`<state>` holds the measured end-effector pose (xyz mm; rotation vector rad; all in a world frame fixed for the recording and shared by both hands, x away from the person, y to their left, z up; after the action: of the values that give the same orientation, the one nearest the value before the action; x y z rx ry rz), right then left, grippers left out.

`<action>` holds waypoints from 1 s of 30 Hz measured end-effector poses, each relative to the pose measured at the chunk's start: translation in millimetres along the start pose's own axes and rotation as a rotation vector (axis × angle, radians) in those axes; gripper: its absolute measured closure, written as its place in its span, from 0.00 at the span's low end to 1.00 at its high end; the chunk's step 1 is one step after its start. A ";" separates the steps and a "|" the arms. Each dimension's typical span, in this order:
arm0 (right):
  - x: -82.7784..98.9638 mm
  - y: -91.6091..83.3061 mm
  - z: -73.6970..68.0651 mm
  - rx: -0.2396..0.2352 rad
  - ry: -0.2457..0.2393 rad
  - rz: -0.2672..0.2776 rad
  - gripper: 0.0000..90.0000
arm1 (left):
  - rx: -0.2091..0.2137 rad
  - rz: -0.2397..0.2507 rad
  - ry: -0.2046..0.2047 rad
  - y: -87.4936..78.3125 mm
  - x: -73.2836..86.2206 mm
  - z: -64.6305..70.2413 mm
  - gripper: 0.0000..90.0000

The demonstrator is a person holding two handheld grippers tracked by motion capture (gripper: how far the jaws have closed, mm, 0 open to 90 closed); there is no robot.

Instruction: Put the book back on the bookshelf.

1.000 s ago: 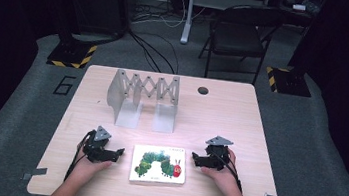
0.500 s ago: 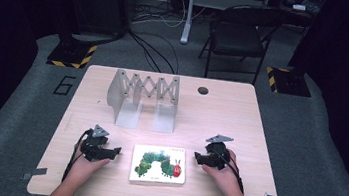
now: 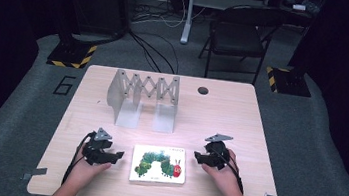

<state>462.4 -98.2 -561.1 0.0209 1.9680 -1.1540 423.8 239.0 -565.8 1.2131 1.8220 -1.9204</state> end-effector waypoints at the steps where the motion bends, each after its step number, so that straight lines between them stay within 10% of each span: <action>1: -0.3 -0.1 -0.9 -0.006 0.000 0.000 0.47 | 0.003 0.004 -0.009 -0.5 -0.5 1.7 0.37; 15: -3.4 -0.3 -11.0 -0.076 0.003 -0.007 0.50 | 0.049 -0.018 0.032 -11.1 0.0 19.1 0.37; 30: -7.7 -4.5 -26.1 -0.103 -0.026 -0.029 0.50 | 0.051 0.001 -0.028 -27.6 -13.5 27.4 0.34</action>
<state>448.8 -79.0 -546.7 -0.0758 2.0080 -1.0646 403.0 214.7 -539.9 1.1959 1.7683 -1.9843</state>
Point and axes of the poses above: each handheld gripper's, and its own axes: y roughly forward along the jaws, x roughly out of its underside, z roughly to its right, the point moved 8 cm from there along y, roughly forward along the jaws, and after that the axes turned 14 degrees about -x, right-handed, at the moved point
